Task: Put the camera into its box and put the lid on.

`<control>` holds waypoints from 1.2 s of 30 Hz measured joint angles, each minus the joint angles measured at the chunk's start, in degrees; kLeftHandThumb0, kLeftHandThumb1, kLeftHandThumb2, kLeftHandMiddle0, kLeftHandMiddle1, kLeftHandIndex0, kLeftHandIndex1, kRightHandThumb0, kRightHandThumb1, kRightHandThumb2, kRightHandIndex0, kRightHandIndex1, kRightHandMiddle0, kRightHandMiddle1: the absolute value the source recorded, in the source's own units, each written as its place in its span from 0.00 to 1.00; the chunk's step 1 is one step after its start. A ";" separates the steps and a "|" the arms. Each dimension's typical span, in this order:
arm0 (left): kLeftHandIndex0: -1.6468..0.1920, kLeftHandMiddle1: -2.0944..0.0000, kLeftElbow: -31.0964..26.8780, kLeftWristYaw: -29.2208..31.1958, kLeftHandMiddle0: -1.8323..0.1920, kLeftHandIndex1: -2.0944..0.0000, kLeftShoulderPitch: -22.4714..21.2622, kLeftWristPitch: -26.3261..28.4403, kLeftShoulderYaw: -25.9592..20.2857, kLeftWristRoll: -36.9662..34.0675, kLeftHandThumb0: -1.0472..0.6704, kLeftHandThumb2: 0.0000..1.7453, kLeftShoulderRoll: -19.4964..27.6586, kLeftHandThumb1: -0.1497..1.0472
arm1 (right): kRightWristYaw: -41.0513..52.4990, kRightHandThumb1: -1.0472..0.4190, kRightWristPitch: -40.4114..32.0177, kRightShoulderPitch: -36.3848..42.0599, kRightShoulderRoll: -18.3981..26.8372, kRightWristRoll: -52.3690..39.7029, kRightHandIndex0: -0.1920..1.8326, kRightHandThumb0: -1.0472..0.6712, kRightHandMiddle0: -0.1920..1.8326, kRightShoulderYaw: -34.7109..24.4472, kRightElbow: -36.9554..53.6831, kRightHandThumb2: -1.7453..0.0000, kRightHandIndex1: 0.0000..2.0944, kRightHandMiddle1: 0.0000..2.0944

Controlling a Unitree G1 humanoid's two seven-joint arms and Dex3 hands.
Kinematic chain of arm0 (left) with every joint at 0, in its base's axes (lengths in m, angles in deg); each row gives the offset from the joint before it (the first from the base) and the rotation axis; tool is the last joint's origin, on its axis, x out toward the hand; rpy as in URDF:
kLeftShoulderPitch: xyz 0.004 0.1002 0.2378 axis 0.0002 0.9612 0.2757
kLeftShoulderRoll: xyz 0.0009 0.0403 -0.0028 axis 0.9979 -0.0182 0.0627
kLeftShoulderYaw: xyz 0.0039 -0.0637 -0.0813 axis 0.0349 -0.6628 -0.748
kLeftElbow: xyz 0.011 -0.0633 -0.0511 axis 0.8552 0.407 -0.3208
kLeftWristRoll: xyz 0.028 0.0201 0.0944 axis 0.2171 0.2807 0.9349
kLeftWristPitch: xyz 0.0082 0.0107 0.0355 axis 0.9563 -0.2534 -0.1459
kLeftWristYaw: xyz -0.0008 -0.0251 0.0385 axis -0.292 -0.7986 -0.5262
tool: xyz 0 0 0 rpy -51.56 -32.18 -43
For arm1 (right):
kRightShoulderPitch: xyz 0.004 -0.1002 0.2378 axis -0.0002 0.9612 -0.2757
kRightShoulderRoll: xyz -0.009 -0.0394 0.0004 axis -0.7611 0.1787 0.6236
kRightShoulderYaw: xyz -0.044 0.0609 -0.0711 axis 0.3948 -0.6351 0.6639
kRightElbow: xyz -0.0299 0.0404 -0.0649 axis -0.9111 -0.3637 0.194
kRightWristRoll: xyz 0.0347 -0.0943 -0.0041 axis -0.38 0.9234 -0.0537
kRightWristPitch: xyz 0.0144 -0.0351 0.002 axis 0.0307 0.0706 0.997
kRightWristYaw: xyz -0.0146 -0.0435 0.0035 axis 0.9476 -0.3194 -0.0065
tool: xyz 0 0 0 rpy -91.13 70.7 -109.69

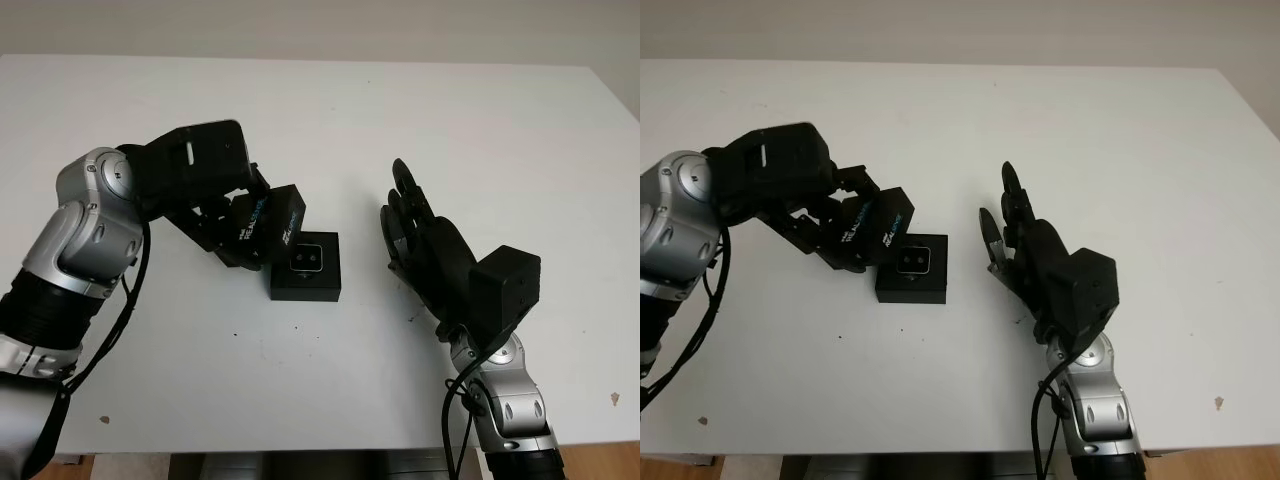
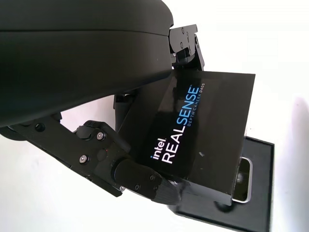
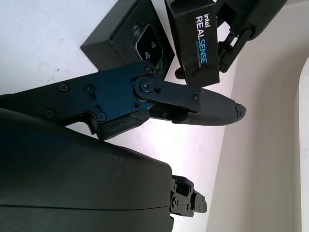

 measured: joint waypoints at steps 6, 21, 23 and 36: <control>0.81 0.16 -3.36 -1.09 0.76 0.20 0.01 5.92 0.51 -1.90 0.43 0.16 -1.15 1.00 | -0.40 0.00 0.28 -0.02 -0.51 0.22 0.02 0.16 0.03 0.02 -0.66 0.67 0.03 0.03; 0.85 0.13 -10.80 -4.20 0.77 0.13 1.59 13.07 2.48 -8.53 0.45 0.18 -0.10 1.00 | -0.65 0.00 1.78 -0.28 -1.68 0.35 0.01 0.15 0.03 0.31 -1.23 0.67 0.03 0.03; 0.86 0.12 -10.95 -4.23 0.77 0.13 1.52 13.37 2.90 -8.97 0.46 0.18 0.23 1.00 | -0.68 0.00 1.97 -0.28 -1.74 0.33 0.01 0.15 0.03 0.28 -1.37 0.68 0.03 0.03; 0.88 0.18 -11.14 -4.35 0.78 0.20 -0.04 12.26 6.08 -10.03 0.44 0.19 2.01 1.00 | -1.44 0.00 2.52 -0.28 -2.91 0.42 0.02 0.16 0.03 1.08 -1.85 0.67 0.03 0.03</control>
